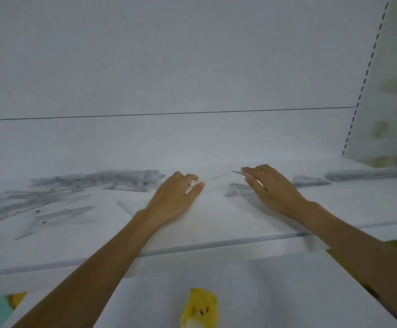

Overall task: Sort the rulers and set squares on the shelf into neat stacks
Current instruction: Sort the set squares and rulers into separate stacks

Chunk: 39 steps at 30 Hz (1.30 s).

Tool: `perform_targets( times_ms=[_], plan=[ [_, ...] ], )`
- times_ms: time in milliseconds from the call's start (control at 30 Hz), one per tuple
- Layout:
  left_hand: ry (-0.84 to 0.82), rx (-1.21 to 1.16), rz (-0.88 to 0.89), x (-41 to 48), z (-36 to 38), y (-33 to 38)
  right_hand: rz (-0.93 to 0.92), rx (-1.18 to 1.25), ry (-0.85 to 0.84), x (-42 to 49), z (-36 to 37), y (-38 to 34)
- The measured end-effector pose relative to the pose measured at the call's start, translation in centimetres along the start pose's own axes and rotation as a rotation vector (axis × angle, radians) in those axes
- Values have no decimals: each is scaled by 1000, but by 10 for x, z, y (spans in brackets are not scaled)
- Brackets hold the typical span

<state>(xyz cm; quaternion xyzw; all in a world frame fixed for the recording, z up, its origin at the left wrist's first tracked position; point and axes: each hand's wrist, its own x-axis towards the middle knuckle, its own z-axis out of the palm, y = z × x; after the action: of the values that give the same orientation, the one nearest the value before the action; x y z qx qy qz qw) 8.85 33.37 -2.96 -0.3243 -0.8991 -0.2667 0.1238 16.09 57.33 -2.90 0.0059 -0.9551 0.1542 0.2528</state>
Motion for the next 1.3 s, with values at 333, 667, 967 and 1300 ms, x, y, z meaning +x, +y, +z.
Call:
perform_targets(
  times_ms=[333,667,967,1300],
  plan=[
    [22,-31,2,48,66,91,51,-41,76,2,-67,148],
    [35,-3,-81,52,75,105,5,-22,-319,24,-61,193],
    [52,10,-146,47,74,90,10,-2,-356,29,-44,207],
    [45,52,-165,44,71,80,-126,29,-181,1,-49,147]
  ],
)
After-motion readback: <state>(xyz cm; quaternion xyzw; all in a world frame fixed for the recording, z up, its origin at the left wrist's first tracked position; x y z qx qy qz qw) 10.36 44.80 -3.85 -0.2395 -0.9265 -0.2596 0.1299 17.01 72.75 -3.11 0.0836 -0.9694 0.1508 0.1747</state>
